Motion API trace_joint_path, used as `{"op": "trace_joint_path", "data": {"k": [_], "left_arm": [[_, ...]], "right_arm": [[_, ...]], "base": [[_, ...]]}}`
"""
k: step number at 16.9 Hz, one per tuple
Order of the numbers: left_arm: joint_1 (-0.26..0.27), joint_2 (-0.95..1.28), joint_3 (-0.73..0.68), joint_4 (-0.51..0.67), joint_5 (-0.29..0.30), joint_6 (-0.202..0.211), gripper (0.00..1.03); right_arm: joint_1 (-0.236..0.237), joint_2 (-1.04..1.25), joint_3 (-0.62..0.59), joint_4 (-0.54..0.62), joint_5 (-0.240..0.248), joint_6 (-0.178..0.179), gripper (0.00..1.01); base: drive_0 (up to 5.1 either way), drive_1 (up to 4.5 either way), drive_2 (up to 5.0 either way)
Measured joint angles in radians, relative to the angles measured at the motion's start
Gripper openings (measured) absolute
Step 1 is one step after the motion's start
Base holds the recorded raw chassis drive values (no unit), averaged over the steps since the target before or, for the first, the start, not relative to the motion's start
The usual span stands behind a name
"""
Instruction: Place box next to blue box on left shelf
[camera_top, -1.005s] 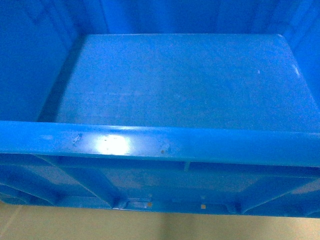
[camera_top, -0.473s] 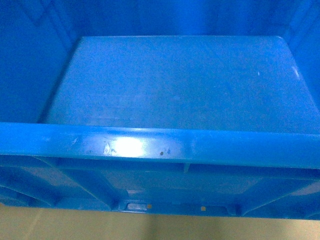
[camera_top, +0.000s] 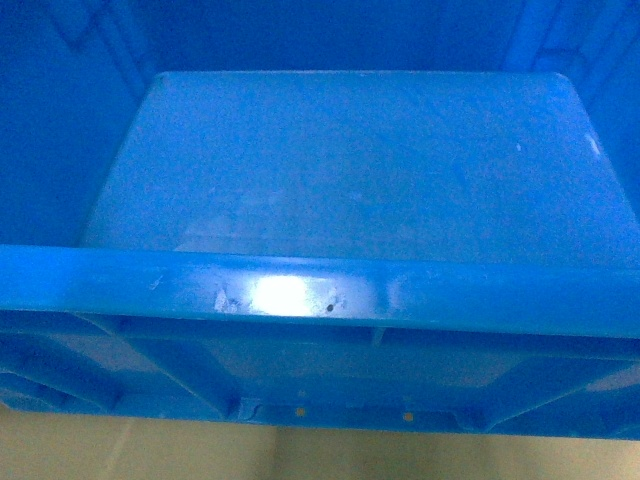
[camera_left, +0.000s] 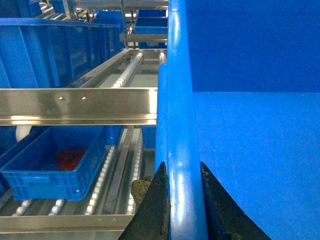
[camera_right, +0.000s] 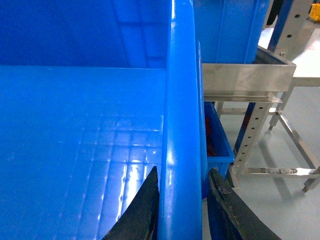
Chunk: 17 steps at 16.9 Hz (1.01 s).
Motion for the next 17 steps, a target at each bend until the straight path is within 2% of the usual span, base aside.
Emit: {"op": "trace_joint_path", "data": {"k": [17], "left_arm": [[0.002,-0.002,0.000,0.001,0.000,0.000,0.09]], "right_arm": [[0.000,0.000,0.000,0.003,-0.003,0.000,0.20]], "base": [[-5.0,2.48,2.5]]}}
